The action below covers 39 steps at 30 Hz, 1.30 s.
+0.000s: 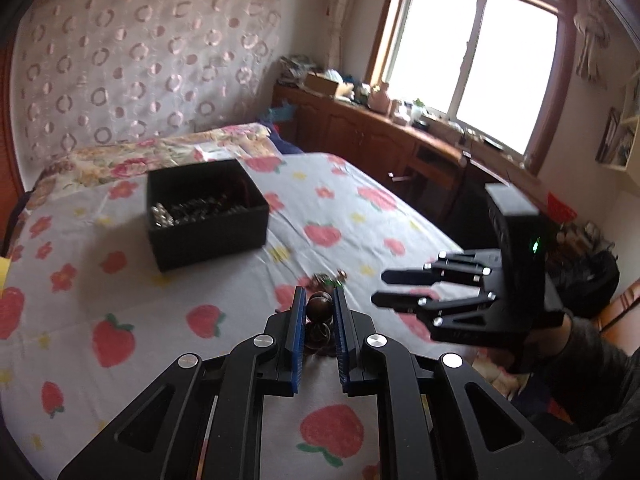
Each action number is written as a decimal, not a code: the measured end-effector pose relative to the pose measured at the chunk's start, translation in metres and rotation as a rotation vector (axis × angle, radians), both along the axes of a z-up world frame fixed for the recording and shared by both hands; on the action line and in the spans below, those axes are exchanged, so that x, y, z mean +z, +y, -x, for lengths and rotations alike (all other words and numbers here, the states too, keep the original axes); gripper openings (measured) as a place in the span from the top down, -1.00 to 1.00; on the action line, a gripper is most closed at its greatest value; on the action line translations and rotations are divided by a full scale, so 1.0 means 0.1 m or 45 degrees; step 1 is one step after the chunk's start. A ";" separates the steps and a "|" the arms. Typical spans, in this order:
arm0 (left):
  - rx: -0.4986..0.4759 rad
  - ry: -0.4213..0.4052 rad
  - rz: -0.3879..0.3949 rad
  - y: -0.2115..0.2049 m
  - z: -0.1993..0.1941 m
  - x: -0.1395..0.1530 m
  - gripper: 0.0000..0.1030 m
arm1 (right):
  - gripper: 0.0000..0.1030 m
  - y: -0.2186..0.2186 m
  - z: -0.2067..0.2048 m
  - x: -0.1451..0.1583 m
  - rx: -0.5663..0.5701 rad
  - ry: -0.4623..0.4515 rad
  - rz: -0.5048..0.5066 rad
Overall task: Organize jewelry
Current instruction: 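Grasp the gold ring with the right tool while the left tool holds the bead bracelet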
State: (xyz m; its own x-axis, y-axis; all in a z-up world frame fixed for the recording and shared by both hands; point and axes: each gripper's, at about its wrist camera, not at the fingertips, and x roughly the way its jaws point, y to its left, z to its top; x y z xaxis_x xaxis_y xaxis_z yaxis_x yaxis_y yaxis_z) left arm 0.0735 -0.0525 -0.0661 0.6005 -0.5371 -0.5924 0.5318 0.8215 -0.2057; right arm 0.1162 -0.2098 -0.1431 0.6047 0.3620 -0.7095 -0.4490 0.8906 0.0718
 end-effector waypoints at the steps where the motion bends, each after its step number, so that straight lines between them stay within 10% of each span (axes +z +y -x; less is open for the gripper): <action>1: 0.007 -0.004 0.006 0.03 0.00 0.02 0.77 | 0.33 0.02 -0.01 0.00 0.006 0.001 0.001; 39: 0.194 -0.053 0.036 0.54 0.01 0.06 0.76 | 0.74 0.87 -0.17 -0.11 0.177 0.102 0.166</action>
